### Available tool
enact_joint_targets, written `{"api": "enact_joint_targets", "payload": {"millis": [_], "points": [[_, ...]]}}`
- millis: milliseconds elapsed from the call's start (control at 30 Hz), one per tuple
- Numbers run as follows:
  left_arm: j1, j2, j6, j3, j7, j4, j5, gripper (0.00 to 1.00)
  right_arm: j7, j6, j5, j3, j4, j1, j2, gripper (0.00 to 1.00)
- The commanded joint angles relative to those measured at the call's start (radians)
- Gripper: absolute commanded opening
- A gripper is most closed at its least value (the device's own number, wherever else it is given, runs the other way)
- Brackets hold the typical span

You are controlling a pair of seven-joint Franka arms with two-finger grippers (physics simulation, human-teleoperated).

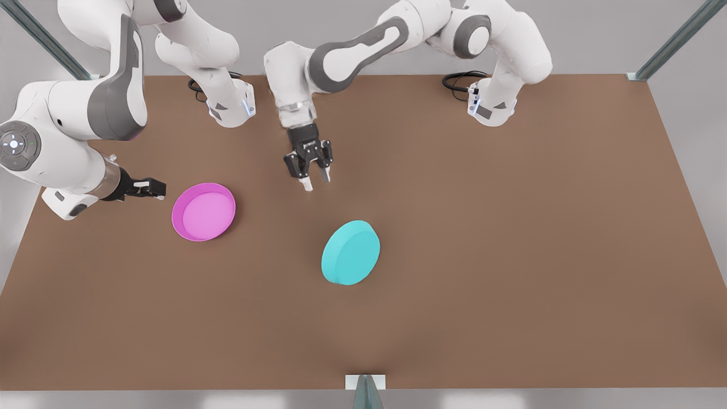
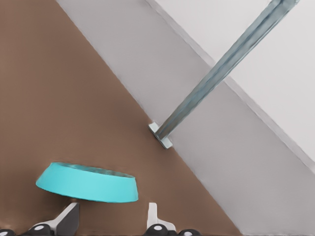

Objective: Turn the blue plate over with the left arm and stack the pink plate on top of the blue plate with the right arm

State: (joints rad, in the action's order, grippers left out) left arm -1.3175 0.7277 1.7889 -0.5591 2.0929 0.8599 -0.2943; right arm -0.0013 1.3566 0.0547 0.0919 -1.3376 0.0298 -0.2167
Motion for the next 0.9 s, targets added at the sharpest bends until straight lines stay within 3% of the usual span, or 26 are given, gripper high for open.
{"api": "enact_joint_targets", "payload": {"millis": [0,67,100,200,233,267,300,333,367,500,633,767,867], "points": [[0.156,-0.215,-0.317,-0.005,-0.806,0.028,0.506,0.74,-0.003,-0.001,-0.006,0.000,0.000,-0.001,-0.003,1.00],[0.392,-0.252,-0.620,-0.045,-1.598,0.025,0.517,0.75,-0.002,-0.001,-0.006,0.000,0.000,-0.001,-0.004,1.00],[0.452,-0.251,-0.658,-0.128,-1.833,0.030,0.517,0.75,-0.002,-0.001,-0.006,0.000,0.000,-0.001,-0.004,1.00],[0.590,-0.246,-0.667,-0.183,-2.053,0.093,0.524,0.77,-0.003,-0.001,-0.006,0.000,0.000,-0.001,-0.007,1.00],[0.648,-0.254,-0.697,-0.142,-2.039,0.099,0.529,1.00,-0.003,-0.001,-0.006,0.000,0.000,-0.001,-0.006,1.00],[0.794,-0.294,-0.697,0.040,-2.035,0.136,0.521,1.00,-0.003,-0.001,-0.006,-0.001,0.000,-0.001,-0.006,1.00],[1.065,-0.324,-0.642,0.404,-2.036,0.149,0.462,1.00,-0.003,-0.001,-0.006,-0.001,0.001,-0.001,-0.006,1.00],[1.218,-0.428,-0.444,0.634,-2.022,0.359,0.324,1.00,-0.003,-0.001,-0.006,0.000,0.001,-0.001,-0.006,1.00],[1.290,-0.530,-0.226,0.755,-1.955,0.569,0.224,1.00,-0.003,-0.001,-0.006,-0.001,0.001,-0.001,-0.006,1.00],[1.291,-0.501,-0.305,0.683,-1.932,0.476,0.334,1.00,-0.002,-0.001,-0.006,-0.001,0.001,-0.001,-0.006,1.00],[1.282,-0.502,-0.350,0.683,-1.927,0.458,0.330,1.00,0.004,0.012,0.004,-0.003,-0.029,-0.001,-0.004,1.00],[1.279,-0.496,-0.390,0.676,-2.003,0.452,0.339,1.00,-0.066,0.387,0.010,-0.004,-0.577,0.142,0.206,1.00],[1.284,-0.493,-0.394,0.676,-1.982,0.452,0.346,1.00,-0.066,0.531,-0.006,-0.004,-0.670,0.176,0.163,1.00]]}}
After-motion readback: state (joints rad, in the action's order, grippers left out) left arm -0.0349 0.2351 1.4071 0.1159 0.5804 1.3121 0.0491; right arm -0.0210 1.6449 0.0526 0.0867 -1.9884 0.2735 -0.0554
